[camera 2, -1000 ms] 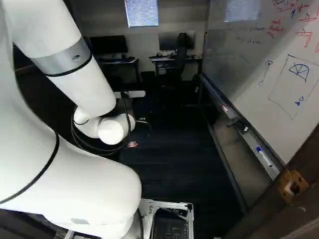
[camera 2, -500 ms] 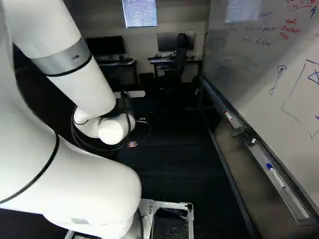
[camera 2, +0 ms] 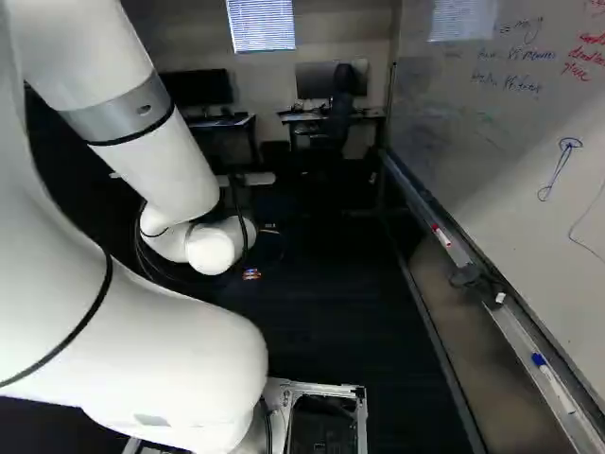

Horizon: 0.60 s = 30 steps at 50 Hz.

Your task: Open the door and move inside

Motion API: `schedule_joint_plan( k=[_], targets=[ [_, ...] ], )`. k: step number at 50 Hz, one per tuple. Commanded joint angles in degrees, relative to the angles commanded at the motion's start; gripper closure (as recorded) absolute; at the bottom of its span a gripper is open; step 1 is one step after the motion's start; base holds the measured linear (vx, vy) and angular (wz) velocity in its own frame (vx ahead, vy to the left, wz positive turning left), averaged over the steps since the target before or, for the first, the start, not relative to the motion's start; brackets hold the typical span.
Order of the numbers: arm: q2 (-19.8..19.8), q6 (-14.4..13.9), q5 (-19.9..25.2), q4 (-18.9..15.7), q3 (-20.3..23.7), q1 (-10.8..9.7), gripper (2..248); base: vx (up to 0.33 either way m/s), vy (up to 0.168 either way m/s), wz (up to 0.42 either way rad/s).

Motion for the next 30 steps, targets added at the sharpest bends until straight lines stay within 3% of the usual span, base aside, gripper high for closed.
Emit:
schedule_joint_plan(
  k=[30],
  targets=[
    [0.00, 0.00, 0.00, 0.00, 0.00, 0.00, 3, 0.245, 0.001, -0.015]
  ],
)
